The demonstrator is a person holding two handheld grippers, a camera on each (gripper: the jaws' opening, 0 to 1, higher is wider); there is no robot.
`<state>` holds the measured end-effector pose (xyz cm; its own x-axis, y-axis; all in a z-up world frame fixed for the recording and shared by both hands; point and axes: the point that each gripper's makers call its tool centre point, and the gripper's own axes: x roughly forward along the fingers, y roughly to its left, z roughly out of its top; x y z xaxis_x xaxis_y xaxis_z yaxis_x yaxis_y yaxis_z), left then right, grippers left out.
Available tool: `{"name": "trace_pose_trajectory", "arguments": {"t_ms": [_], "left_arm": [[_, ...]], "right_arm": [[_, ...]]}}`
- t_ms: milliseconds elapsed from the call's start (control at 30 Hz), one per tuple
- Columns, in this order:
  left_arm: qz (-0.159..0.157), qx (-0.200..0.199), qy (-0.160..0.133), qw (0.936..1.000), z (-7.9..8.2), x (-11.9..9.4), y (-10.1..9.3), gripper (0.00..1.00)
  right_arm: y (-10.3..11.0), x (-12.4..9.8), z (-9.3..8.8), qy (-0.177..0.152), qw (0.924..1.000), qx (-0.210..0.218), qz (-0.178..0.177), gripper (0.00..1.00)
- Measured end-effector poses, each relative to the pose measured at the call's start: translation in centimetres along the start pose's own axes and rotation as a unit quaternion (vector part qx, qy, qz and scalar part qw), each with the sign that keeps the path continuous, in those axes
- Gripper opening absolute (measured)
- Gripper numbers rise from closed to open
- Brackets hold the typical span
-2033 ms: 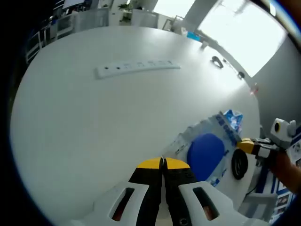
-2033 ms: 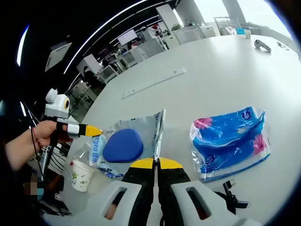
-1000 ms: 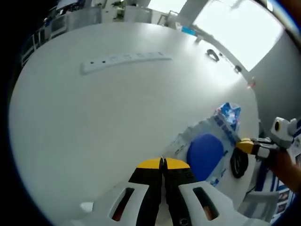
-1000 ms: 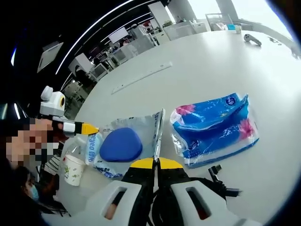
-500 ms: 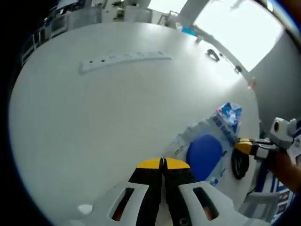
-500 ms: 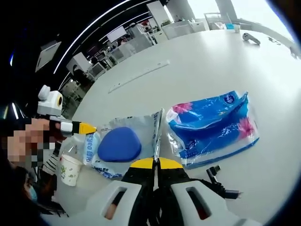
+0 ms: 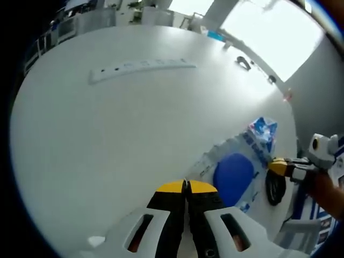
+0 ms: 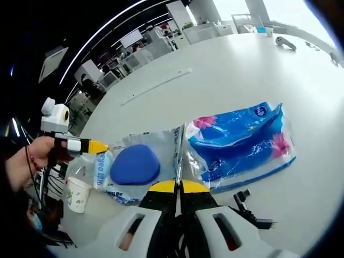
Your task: Arrange the tabletop items into an orderly group along one side of the table until the central work area is clear of visible clutter.
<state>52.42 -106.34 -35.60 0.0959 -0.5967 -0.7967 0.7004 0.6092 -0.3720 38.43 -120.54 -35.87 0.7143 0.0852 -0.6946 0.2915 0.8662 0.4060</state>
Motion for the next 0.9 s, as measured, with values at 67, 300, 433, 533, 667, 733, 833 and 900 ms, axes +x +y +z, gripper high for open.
{"name": "trace_pose_trajectory", "arguments": {"t_ms": [67, 300, 433, 533, 667, 733, 833, 900], "left_arm": [[0.001, 0.004, 0.002, 1.0, -0.15, 0.07, 0.07, 0.0], [0.001, 0.008, -0.003, 1.0, -0.27, 0.08, 0.24, 0.0], [0.002, 0.009, -0.009, 0.9999, -0.08, 0.05, 0.38, 0.0], [0.002, 0.011, -0.012, 0.9999, 0.0, 0.02, 0.42, 0.0], [0.001, 0.006, -0.01, 0.9999, -0.15, 0.01, 0.46, 0.01], [0.004, 0.009, -0.015, 0.9998, -0.06, -0.05, 0.62, 0.03], [0.003, 0.008, -0.015, 0.9998, -0.1, -0.14, 0.61, 0.04], [0.005, 0.007, -0.019, 0.9998, 0.01, -0.22, 0.72, 0.04]], "right_arm": [[-0.01, 0.04, -0.04, 0.001, 1.0, 0.0, 0.0, 0.0], [-0.03, 0.05, -0.06, 0.001, 1.0, 0.0, -0.003, 0.0], [-0.06, 0.13, -0.09, 0.001, 1.0, -0.001, -0.003, 0.0], [-0.07, 0.09, -0.08, 0.0, 1.0, -0.002, -0.004, 0.0], [-0.1, 0.09, -0.09, -0.002, 1.0, 0.001, -0.004, 0.0], [-0.18, 0.13, -0.09, -0.003, 1.0, 0.002, -0.003, 0.01], [-0.19, 0.03, -0.09, -0.005, 1.0, 0.004, -0.005, 0.01], [-0.19, 0.04, -0.11, -0.004, 1.0, 0.002, -0.004, 0.01]]}}
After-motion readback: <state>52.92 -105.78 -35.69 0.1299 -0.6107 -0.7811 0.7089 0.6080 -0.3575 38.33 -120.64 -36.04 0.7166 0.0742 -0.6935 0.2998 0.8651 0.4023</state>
